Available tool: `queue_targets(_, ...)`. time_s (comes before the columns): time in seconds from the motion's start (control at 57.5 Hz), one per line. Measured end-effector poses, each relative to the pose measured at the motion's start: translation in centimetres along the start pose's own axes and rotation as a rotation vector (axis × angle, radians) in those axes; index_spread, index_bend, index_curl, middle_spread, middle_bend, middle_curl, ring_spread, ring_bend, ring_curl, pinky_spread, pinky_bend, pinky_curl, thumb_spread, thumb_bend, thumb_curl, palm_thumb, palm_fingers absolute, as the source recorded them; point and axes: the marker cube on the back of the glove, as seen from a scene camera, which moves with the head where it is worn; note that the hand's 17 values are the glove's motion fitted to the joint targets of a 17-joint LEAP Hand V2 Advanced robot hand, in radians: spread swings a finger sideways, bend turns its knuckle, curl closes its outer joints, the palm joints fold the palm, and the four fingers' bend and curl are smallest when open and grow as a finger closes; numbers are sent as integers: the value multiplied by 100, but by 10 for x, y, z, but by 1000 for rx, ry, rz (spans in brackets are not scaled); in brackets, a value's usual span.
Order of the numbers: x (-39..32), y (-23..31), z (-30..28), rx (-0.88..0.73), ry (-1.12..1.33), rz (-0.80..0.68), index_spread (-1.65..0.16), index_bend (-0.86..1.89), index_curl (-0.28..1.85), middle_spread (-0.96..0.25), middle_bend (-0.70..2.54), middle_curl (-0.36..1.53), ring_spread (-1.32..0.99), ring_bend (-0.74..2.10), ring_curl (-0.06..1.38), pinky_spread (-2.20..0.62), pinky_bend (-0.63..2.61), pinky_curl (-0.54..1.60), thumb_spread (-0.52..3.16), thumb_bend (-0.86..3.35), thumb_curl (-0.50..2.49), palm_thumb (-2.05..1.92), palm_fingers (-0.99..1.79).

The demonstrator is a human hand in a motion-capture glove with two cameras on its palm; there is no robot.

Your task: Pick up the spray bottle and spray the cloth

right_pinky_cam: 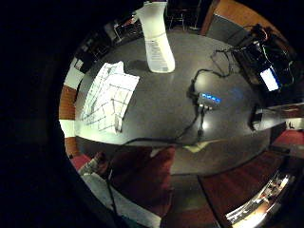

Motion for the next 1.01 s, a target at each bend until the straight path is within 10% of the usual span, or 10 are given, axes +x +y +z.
queue_targets(1.008,80,-61,-47,199,-102,-49,-43,12,15,-7,18,30,-1,27,28,20,44,35,96,-3,34,60,-7)
